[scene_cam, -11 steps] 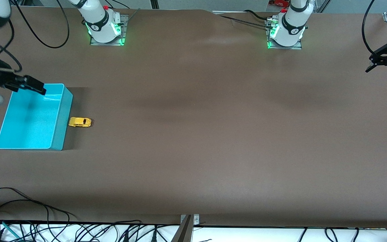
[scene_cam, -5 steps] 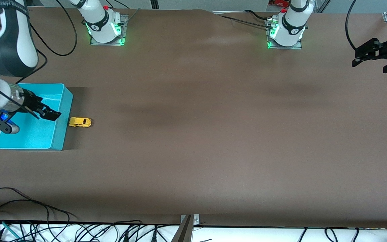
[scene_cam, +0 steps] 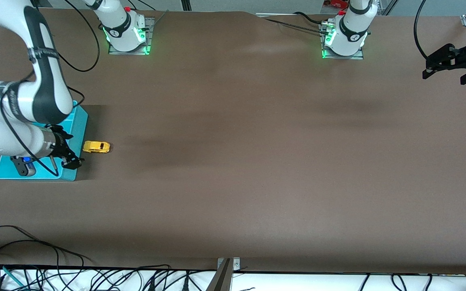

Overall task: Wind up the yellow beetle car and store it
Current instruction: 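Lower the right gripper and grasp the yellow car beside the bin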

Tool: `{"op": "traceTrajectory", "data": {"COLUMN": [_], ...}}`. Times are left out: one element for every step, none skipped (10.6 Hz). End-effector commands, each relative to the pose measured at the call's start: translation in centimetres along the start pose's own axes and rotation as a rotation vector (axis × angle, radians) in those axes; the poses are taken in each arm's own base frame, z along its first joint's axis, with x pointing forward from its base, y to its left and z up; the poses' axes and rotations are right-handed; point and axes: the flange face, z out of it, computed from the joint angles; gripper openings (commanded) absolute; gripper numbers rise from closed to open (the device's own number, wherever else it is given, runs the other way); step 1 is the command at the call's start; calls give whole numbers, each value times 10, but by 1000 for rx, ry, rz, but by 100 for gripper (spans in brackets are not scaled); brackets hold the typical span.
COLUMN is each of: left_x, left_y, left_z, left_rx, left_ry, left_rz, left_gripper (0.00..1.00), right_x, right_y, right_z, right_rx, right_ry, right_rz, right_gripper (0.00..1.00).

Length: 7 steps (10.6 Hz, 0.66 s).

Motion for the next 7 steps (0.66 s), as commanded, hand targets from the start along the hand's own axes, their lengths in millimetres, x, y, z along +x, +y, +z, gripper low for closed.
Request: {"op": "traceTrajectory", "data": {"left_x": [7, 8, 10, 10, 11, 15, 16], "left_y": [15, 15, 15, 16, 12, 10, 15], "left_z": [-2, -1, 2, 2, 3, 8, 7], "left_rx": [-10, -20, -29, -27, -31, -30, -35], "left_ry": [-16, -14, -19, -21, -22, -31, -28], "left_rz": [-179, -219, -216, -213, -217, -222, -214], "left_gripper": [100, 100, 100, 100, 100, 100, 100], "right_x": [-3, -1, 7, 13, 12, 7, 2], "right_y": [19, 29, 42, 56, 65, 72, 76], "right_z": [47, 63, 72, 82, 93, 102, 111], "right_rx": [69, 69, 47, 28, 23, 43, 58], "right_ry": [40, 42, 37, 33, 30, 34, 37], "right_rz": [121, 138, 168, 217, 232, 269, 294], "right_gripper": [100, 100, 100, 100, 100, 100, 100]}}
